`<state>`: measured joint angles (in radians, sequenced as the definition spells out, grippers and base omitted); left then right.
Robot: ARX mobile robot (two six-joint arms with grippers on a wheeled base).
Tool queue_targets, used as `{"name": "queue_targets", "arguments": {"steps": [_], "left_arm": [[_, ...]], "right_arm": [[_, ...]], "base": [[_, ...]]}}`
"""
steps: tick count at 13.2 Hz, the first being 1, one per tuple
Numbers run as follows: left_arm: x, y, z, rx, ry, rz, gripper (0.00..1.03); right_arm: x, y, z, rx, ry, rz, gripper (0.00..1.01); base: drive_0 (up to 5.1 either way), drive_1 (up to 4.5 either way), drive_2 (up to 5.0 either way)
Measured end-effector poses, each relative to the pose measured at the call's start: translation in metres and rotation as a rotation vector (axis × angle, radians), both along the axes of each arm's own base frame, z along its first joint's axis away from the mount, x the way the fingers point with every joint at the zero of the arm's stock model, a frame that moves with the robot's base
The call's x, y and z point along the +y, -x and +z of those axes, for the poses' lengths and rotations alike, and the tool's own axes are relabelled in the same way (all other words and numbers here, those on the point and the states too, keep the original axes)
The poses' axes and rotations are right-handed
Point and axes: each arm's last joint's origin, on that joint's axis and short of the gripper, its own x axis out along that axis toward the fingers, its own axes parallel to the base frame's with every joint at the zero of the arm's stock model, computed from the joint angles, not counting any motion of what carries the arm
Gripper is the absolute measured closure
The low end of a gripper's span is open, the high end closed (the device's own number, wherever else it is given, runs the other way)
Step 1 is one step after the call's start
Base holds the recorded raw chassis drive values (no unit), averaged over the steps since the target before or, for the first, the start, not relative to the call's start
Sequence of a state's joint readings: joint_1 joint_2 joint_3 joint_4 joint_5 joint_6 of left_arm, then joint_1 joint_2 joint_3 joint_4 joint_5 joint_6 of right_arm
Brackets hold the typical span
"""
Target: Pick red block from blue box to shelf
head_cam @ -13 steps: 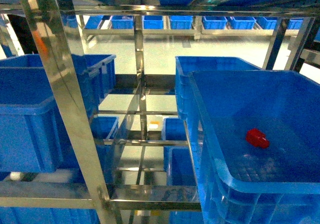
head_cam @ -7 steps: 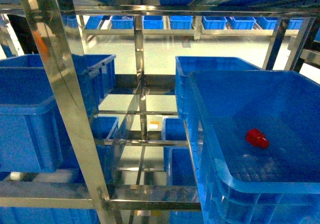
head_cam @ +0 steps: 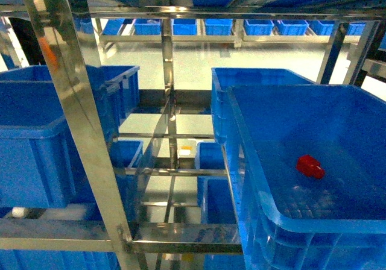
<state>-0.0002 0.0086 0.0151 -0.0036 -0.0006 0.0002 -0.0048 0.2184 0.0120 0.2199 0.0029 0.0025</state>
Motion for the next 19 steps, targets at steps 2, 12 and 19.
{"name": "queue_targets", "arguments": {"steps": [2, 12, 19], "left_arm": [[0.0, 0.0, 0.0, 0.0, 0.0, 0.0, 0.05], [0.0, 0.0, 0.0, 0.0, 0.0, 0.0, 0.05], [0.0, 0.0, 0.0, 0.0, 0.0, 0.0, 0.05]], "right_arm": [[0.0, 0.002, 0.0, 0.0, 0.0, 0.0, 1.0], [0.0, 0.014, -0.004, 0.01, 0.0, 0.003, 0.76], [0.0, 0.014, -0.004, 0.01, 0.0, 0.003, 0.03]], "base": [[0.0, 0.0, 0.0], [0.0, 0.0, 0.0], [0.0, 0.0, 0.0]]}}
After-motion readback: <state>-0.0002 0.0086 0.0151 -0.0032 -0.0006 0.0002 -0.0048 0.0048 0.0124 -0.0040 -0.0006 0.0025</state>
